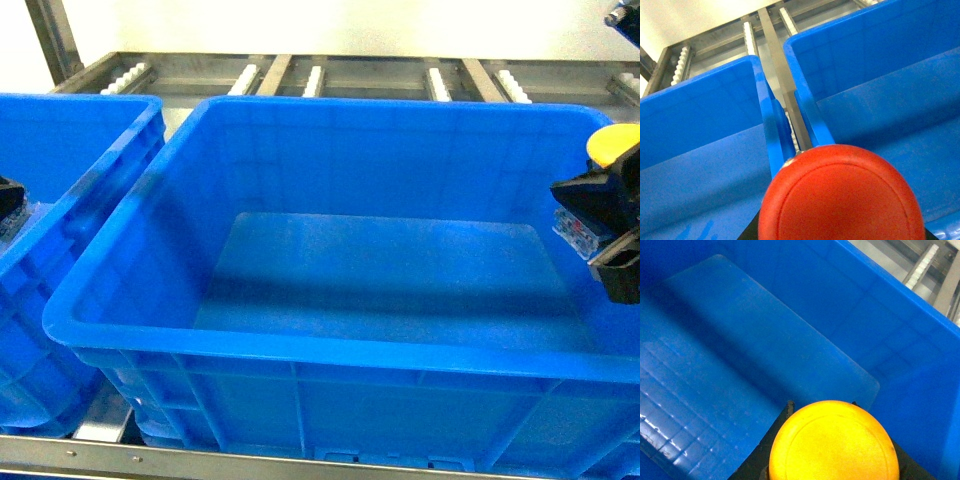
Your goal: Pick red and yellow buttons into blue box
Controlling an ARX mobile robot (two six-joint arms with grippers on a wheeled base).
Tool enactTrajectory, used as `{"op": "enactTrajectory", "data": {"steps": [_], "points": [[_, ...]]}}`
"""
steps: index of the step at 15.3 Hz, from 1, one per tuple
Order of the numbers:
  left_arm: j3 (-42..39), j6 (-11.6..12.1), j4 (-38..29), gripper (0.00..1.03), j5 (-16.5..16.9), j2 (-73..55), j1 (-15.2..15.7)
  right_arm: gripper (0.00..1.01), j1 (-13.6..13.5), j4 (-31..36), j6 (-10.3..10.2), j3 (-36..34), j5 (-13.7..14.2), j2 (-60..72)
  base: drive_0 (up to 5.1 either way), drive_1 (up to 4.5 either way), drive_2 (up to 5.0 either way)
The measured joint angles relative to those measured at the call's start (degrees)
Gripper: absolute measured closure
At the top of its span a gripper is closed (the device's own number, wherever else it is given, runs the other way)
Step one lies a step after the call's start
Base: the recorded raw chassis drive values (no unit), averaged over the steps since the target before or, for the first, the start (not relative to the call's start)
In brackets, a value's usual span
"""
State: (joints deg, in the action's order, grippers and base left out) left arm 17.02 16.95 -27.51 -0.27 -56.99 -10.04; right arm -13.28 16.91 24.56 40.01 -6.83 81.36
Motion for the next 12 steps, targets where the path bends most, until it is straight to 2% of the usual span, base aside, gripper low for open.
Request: {"op": "enactTrajectory", "data": {"steps": [1, 3, 7, 10, 12], "points": [[0.0, 0.0, 0.0, 0.79, 0.0, 0.0, 0.0, 0.72, -1.1, -0.3, 2.0, 3.1, 0.5, 2.6, 0.0, 0.00, 0.0], [0.0, 0.0, 0.0, 0.79, 0.0, 0.0, 0.0, 0.72, -2.1, -1.0, 3.7, 7.5, 1.4, 8.1, 0.0, 0.00, 0.0], [0.0, 0.0, 0.0, 0.79, 0.0, 0.0, 0.0, 0.72, -2.1, -0.1, 5.5, 10.6, 3.1, 14.0, 0.0, 0.00, 0.0], [0.0, 0.0, 0.0, 0.79, 0.0, 0.0, 0.0, 0.72, -1.7, -0.7, 8.2, 14.6, 5.4, 19.2, 0.0, 0.00, 0.0], [0.0, 0.0, 0.0, 0.79, 0.0, 0.0, 0.0, 0.72, -1.4, -1.9, 8.6, 15.6, 6.1, 20.2, 0.0, 0.00, 0.0]]}}
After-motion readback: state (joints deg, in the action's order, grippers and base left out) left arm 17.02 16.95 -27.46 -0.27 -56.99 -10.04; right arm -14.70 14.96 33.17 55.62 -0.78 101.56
